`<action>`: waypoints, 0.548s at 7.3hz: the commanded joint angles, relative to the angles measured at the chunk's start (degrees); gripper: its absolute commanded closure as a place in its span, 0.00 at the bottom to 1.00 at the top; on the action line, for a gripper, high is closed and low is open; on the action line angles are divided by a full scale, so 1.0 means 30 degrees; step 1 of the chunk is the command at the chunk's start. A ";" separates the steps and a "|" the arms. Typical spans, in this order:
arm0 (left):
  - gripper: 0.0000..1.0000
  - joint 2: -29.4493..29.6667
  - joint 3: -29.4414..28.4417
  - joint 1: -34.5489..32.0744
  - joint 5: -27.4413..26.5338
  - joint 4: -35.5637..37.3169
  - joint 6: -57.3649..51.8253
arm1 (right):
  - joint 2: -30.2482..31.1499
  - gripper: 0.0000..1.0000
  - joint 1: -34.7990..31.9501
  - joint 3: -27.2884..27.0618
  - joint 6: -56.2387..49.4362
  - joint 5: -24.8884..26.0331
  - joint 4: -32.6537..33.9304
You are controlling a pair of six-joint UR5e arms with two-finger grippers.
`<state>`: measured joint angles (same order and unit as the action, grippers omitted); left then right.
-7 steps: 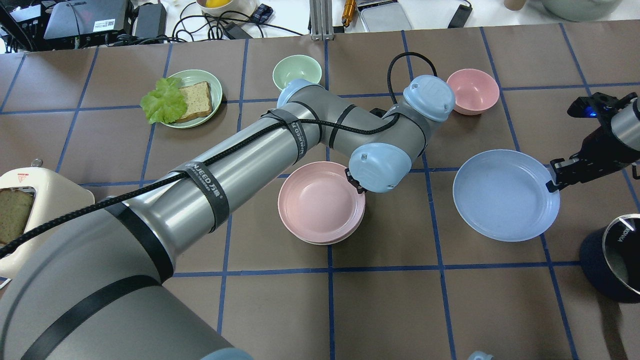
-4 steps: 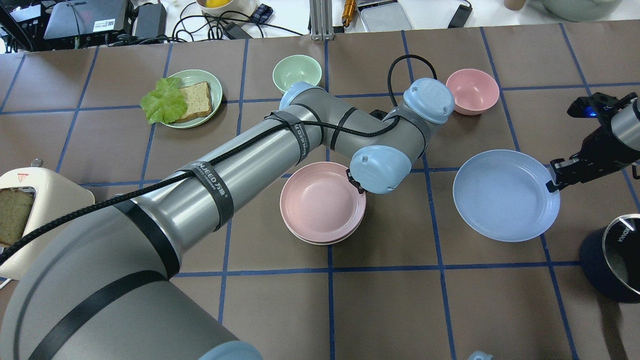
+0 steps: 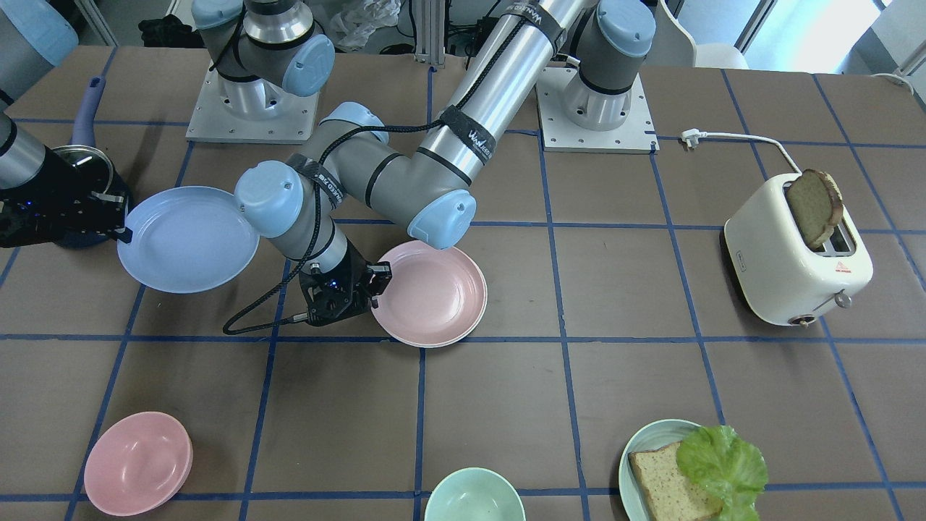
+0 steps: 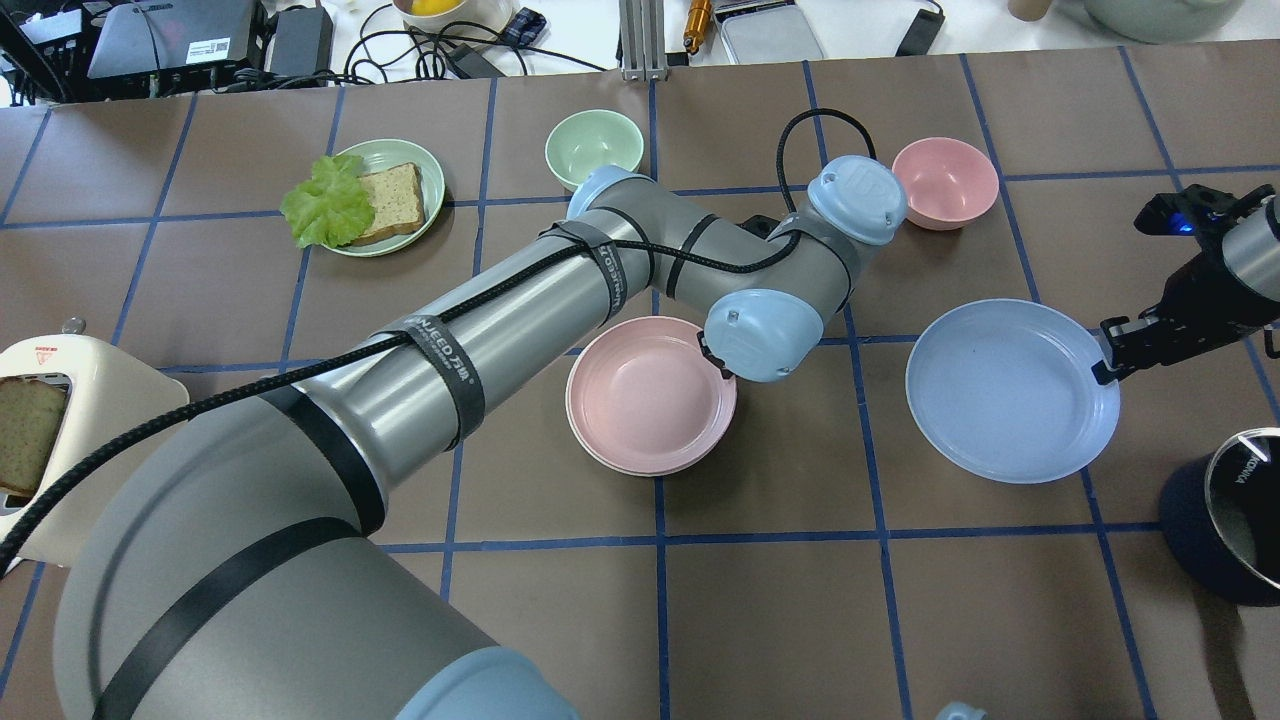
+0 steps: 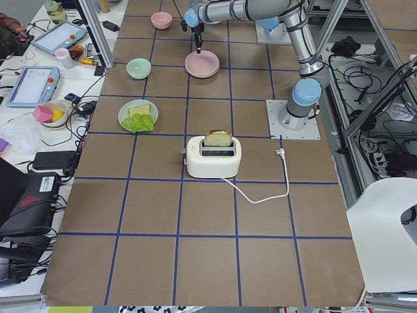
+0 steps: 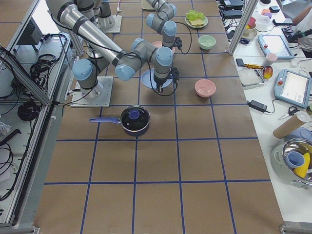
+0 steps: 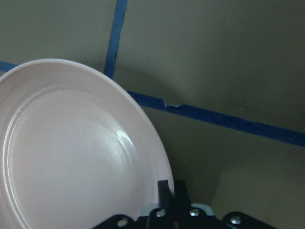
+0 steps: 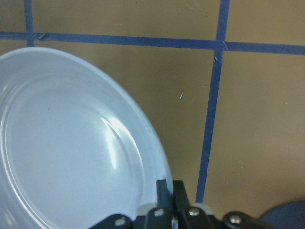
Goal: Stack three plates with pink and blue
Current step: 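Open the left gripper and lift it off the pink plate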
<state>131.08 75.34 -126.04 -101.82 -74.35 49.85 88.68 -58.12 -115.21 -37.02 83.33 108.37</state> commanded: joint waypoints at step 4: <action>0.23 -0.0185 -0.0064 0.0002 -0.0074 -0.0355 -0.0500 | 0.0000 1.00 -0.0285 0.0024 0.0007 -0.0004 0.0000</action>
<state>130.85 75.24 -126.10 -102.06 -75.39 49.32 88.68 -58.74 -115.18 -37.03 83.32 108.37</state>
